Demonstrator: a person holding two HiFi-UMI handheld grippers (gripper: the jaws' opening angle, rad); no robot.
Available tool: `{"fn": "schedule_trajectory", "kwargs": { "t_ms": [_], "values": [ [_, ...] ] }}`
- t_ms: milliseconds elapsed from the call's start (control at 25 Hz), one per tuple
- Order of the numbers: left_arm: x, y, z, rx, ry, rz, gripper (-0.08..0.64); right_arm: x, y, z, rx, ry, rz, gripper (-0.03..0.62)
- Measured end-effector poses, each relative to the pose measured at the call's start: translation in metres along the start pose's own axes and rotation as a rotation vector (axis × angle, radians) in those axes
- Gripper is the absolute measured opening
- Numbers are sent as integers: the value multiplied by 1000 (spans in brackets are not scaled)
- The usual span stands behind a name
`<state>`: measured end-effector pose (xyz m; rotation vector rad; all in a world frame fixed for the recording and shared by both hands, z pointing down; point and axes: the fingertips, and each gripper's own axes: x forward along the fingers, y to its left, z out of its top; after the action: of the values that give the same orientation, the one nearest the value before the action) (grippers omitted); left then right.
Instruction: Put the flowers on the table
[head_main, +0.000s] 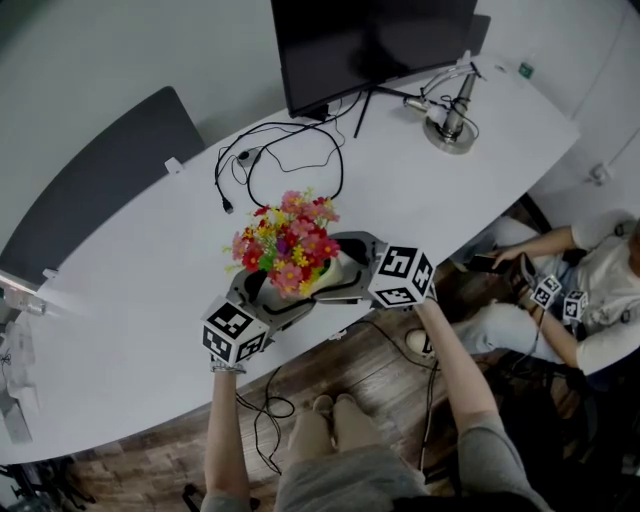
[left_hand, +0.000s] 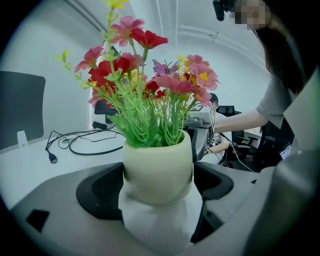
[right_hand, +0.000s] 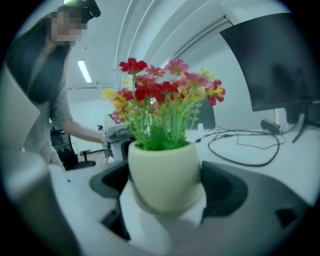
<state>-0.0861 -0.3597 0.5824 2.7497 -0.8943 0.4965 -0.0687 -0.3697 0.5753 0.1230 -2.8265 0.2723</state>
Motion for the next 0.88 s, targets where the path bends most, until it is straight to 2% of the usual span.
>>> {"fn": "schedule_trajectory", "kwargs": {
  "t_ms": [600, 880],
  "values": [
    [-1, -5, -7, 16, 33, 10, 449, -1, 5, -8, 1, 52, -27, 446],
    [-12, -1, 1, -41, -64, 54, 448, -9, 7, -11, 22, 38, -60, 446]
  ]
}}
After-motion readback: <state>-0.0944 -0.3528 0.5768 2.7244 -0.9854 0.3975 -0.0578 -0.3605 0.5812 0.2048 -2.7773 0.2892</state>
